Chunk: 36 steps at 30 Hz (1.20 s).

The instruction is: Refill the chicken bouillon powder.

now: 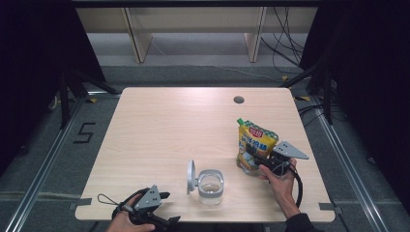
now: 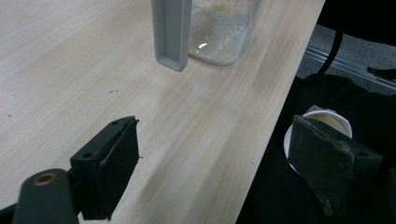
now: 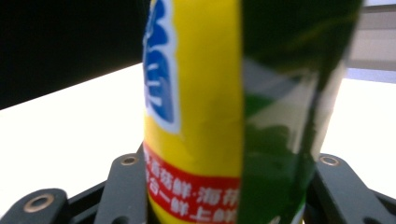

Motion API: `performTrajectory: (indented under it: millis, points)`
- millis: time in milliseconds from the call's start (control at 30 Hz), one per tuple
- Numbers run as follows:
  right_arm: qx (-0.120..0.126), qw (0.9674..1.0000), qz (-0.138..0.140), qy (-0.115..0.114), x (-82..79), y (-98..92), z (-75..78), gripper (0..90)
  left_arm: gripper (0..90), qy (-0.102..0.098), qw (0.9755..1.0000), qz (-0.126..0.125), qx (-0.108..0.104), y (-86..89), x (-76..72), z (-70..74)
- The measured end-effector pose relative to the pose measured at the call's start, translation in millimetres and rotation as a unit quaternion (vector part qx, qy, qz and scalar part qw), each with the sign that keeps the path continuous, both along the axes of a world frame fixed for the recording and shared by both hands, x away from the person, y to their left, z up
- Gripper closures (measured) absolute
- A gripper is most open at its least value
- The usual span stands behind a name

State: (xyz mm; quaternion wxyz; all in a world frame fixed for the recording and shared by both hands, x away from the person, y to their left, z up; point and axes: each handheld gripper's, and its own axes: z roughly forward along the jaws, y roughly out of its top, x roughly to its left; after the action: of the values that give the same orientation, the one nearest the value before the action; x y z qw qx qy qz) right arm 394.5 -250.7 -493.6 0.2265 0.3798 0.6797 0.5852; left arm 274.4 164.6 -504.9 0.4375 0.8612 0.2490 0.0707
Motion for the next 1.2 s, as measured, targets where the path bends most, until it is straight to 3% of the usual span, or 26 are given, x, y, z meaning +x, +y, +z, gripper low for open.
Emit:
performTrajectory:
  millis: [33,167,200,267,300,400,467,500,533,567,600,633,667,800,833,867,967,1033,1067,1100,1200]
  points:
    - [-0.007,0.9996,0.009,-0.026,2.9,-1.7,0.6,53.1,15.8,0.001,1.0,-0.001,0.001,0.3,0.0,0.3]
    - [-0.01,0.9997,0.016,-0.016,-1.4,-1.5,5.0,53.8,15.8,0.0,1.0,0.001,0.0,0.9,0.2,0.3]
    - [-0.017,0.9992,0.011,-0.033,-1.0,-2.5,5.6,53.8,15.8,0.0,1.0,0.001,-0.003,0.8,0.3,0.0]
    - [-0.023,0.9995,0.008,-0.02,-5.9,-3.2,7.8,54.0,15.8,-0.002,1.0,0.003,-0.001,1.4,0.2,0.5]
    - [-0.032,0.9989,0.02,-0.029,-5.7,-4.8,9.1,54.0,15.8,0.0,1.0,0.006,0.0,1.5,0.0,0.9]
    - [-0.02,0.9995,0.015,-0.019,-13.0,-6.8,14.0,54.2,15.8,-0.003,1.0,0.006,0.003,2.4,0.6,1.4]
    - [-0.032,0.9986,0.017,-0.04,-14.3,-11.3,18.4,54.3,15.8,-0.002,1.0,0.006,0.004,2.6,0.7,1.4]
    - [-0.023,0.999,0.009,-0.038,-18.5,-12.0,20.7,54.3,15.8,-0.004,1.0,0.006,0.003,2.8,0.7,1.2]
    - [-0.026,0.9989,0.01,-0.038,-20.3,-13.2,22.5,54.4,15.8,0.001,1.0,0.006,-0.006,2.2,0.0,1.1]
    - [-0.029,0.9987,0.017,-0.038,-22.7,-13.2,25.4,54.4,15.8,0.003,1.0,0.006,-0.003,2.7,-0.1,1.8]
    - [-0.034,0.9988,0.008,-0.034,-27.2,-13.8,28.1,54.4,15.8,-0.001,1.0,0.007,-0.007,2.5,0.1,1.0]
    - [-0.037,0.9988,0.008,-0.032,-31.1,-14.3,30.8,54.4,15.8,-0.005,0.9999,0.009,0.002,3.4,0.3,1.7]
    - [-0.044,0.9983,0.012,-0.038,-34.8,-15.0,33.3,54.4,15.8,-0.002,0.9999,0.01,-0.005,3.1,-0.2,1.6]
    - [-0.067,0.9965,0.024,-0.044,-51.3,-14.5,40.6,54.6,15.8,-0.003,0.9999,0.01,0.003,4.1,1.2,1.8]
    - [-0.081,0.9954,0.021,-0.046,-56.3,-15.1,42.4,54.7,15.8,-0.003,0.9999,0.01,0.004,4.3,1.2,2.0]
    - [-0.094,0.9931,0.023,-0.066,-58.5,-15.2,44.1,55.1,15.8,-0.002,0.9999,0.011,0.004,4.3,1.3,2.0]
    - [-0.121,0.9895,0.035,-0.071,-69.7,-12.6,49.2,56.2,15.8,0.001,0.9999,0.011,0.0,4.1,1.2,1.6]
    - [-0.14,0.9845,0.041,-0.097,-73.6,-11.5,52.0,56.4,15.8,0.0,0.9999,0.013,-0.002,3.8,1.1,1.1]
    - [-0.141,0.9851,0.04,-0.089,-77.5,-8.7,52.5,56.4,15.8,0.0,0.9999,0.013,-0.002,3.8,1.3,1.0]
    - [-0.158,0.9814,0.043,-0.1,-79.4,-7.9,53.9,56.5,15.8,0.001,0.9999,0.014,-0.002,3.8,1.3,0.9]
    - [-0.177,0.9776,0.048,-0.104,-85.6,-3.4,55.2,56.6,15.8,-0.002,0.9999,0.013,0.004,4.4,2.3,0.8]
